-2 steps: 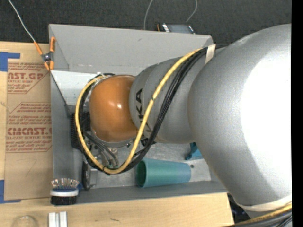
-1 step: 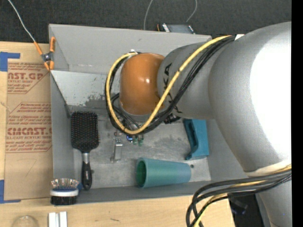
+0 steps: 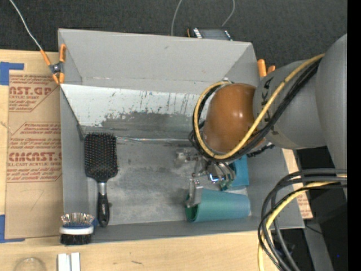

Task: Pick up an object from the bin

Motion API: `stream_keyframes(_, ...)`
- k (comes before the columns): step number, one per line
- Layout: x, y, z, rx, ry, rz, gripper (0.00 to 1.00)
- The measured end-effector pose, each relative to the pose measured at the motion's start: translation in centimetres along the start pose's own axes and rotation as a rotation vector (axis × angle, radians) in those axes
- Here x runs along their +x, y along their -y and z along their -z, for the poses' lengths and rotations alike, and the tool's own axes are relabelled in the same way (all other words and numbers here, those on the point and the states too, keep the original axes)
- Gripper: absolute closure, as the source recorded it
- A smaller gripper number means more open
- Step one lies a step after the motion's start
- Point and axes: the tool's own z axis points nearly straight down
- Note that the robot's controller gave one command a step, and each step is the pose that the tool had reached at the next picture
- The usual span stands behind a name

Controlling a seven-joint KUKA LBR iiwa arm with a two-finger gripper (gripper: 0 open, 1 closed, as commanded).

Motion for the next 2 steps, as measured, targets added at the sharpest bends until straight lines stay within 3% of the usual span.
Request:
stream_keyframes(1, 2.2, 0.4, -2.2, -0.001, -0.003, 0.057, 0.0)
stream_keyframes(2, 2.5, -3.6, 2.6, -0.003, 0.0, -0.243, 0.0)
